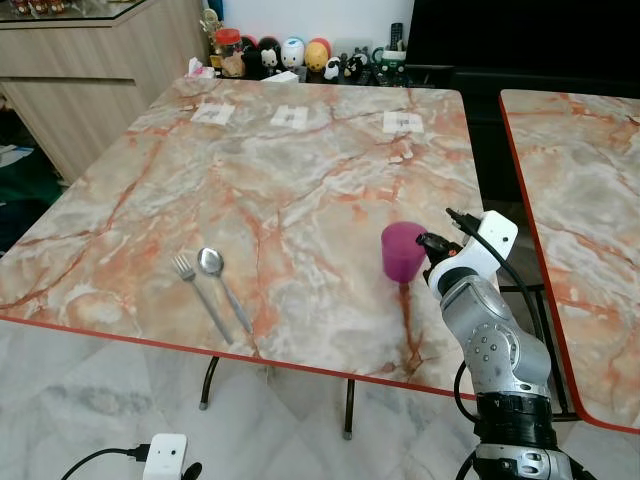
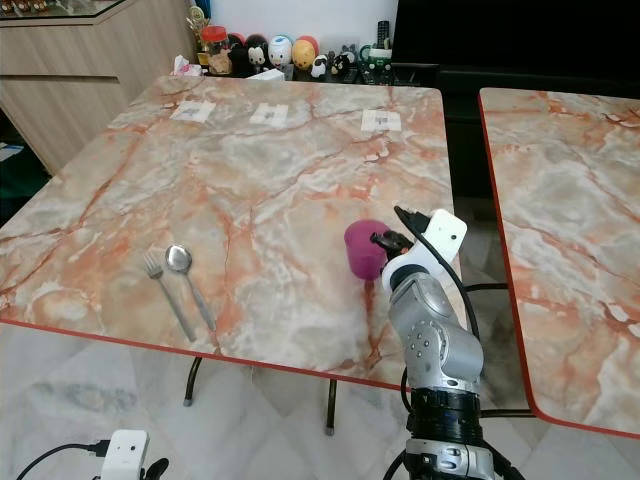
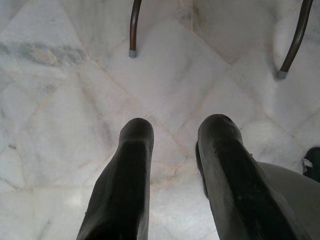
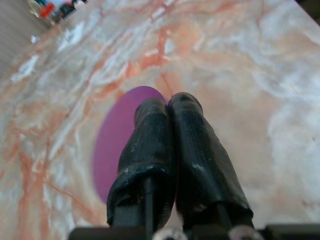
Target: Setting the table
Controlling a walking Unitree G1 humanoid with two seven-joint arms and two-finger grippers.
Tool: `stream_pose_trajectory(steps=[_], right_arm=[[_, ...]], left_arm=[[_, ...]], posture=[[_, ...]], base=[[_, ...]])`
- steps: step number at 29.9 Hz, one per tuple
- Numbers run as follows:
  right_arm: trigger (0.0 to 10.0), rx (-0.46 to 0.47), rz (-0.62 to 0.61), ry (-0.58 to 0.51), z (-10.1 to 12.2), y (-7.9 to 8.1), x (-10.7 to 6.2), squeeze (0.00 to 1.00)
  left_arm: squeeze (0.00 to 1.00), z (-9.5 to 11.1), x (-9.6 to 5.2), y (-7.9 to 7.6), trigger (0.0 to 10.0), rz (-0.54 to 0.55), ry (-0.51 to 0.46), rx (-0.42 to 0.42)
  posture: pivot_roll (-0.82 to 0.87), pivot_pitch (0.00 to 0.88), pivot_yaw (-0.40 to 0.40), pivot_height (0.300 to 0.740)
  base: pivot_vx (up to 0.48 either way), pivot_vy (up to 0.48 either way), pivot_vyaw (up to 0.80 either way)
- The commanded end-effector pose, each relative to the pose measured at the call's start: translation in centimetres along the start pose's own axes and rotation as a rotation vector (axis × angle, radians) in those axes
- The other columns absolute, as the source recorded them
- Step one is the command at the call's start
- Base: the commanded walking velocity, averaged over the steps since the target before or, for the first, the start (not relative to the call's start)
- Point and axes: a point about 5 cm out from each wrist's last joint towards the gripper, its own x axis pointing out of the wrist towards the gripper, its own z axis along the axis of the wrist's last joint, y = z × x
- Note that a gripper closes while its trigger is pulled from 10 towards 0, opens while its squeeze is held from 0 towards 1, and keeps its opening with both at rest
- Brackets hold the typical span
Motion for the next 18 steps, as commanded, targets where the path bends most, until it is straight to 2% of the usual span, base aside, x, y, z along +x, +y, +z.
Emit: stream_pose_trajectory(steps=[1,2,3,4,7,8,9,14,15,18], right_arm=[[0.0,0.018,0.027,-0.04,0.6,0.5,-0.1,0.0],[0.0,0.023,0.037,-0.043,0.5,0.6,-0.2,0.0],[1.0,0.023,0.046,-0.039,0.4,0.8,-0.3,0.0],[0.0,0.029,0.052,-0.042,0.3,0.9,-0.3,0.0],[0.0,0.033,0.06,-0.05,0.2,1.0,-0.4,0.0],[5.6,0.018,0.064,-0.065,0.3,1.1,-0.5,0.0],[10.0,0.003,0.07,-0.076,0.2,1.1,-0.6,0.0],[10.0,0.011,0.067,-0.05,-0.5,1.0,-0.5,0.0],[10.0,0.001,0.021,-0.015,-1.1,0.4,-0.5,0.0],[10.0,0.016,-0.016,-0.002,-1.4,-0.2,-0.5,0.0]], left_arm=[[0.0,-0.8,-0.2,0.1,10.0,-0.001,0.035,0.008],[0.0,-0.8,-0.2,0.1,10.0,-0.001,0.035,0.009],[0.0,-0.8,-0.2,0.0,10.0,-0.001,0.035,0.009],[0.0,-0.8,-0.2,0.0,10.0,-0.002,0.036,0.01],[0.0,-0.8,-0.2,0.0,10.0,-0.002,0.036,0.01],[0.0,-0.9,-0.2,0.0,10.0,-0.002,0.037,0.011],[0.0,-0.9,-0.3,-0.1,10.0,-0.003,0.039,0.012],[0.0,-1.0,-0.3,-0.2,10.0,-0.007,0.042,0.013],[0.0,-1.0,-0.3,-0.2,10.0,-0.008,0.041,0.012],[0.0,-1.0,-0.3,-0.2,10.0,-0.009,0.04,0.011]], posture=[[-0.03,0.093,0.035,0.74],[-0.03,0.095,0.035,0.74],[-0.04,0.094,0.035,0.74],[-0.04,0.094,0.034,0.74],[-0.03,0.095,0.034,0.74],[-0.04,0.094,0.034,0.74],[-0.04,0.094,0.034,0.74],[-0.04,0.095,0.033,0.74],[-0.04,0.095,0.032,0.74],[-0.04,0.096,0.032,0.74]], base=[[0.0,0.0,0.0],[0.0,0.0,0.0],[0.0,0.0,0.0],[0.0,0.0,0.0],[0.0,0.0,0.0],[0.0,0.0,0.0],[0.0,0.0,0.0],[0.0,0.0,0.0],[0.0,0.0,0.0],[0.0,0.0,0.0]])
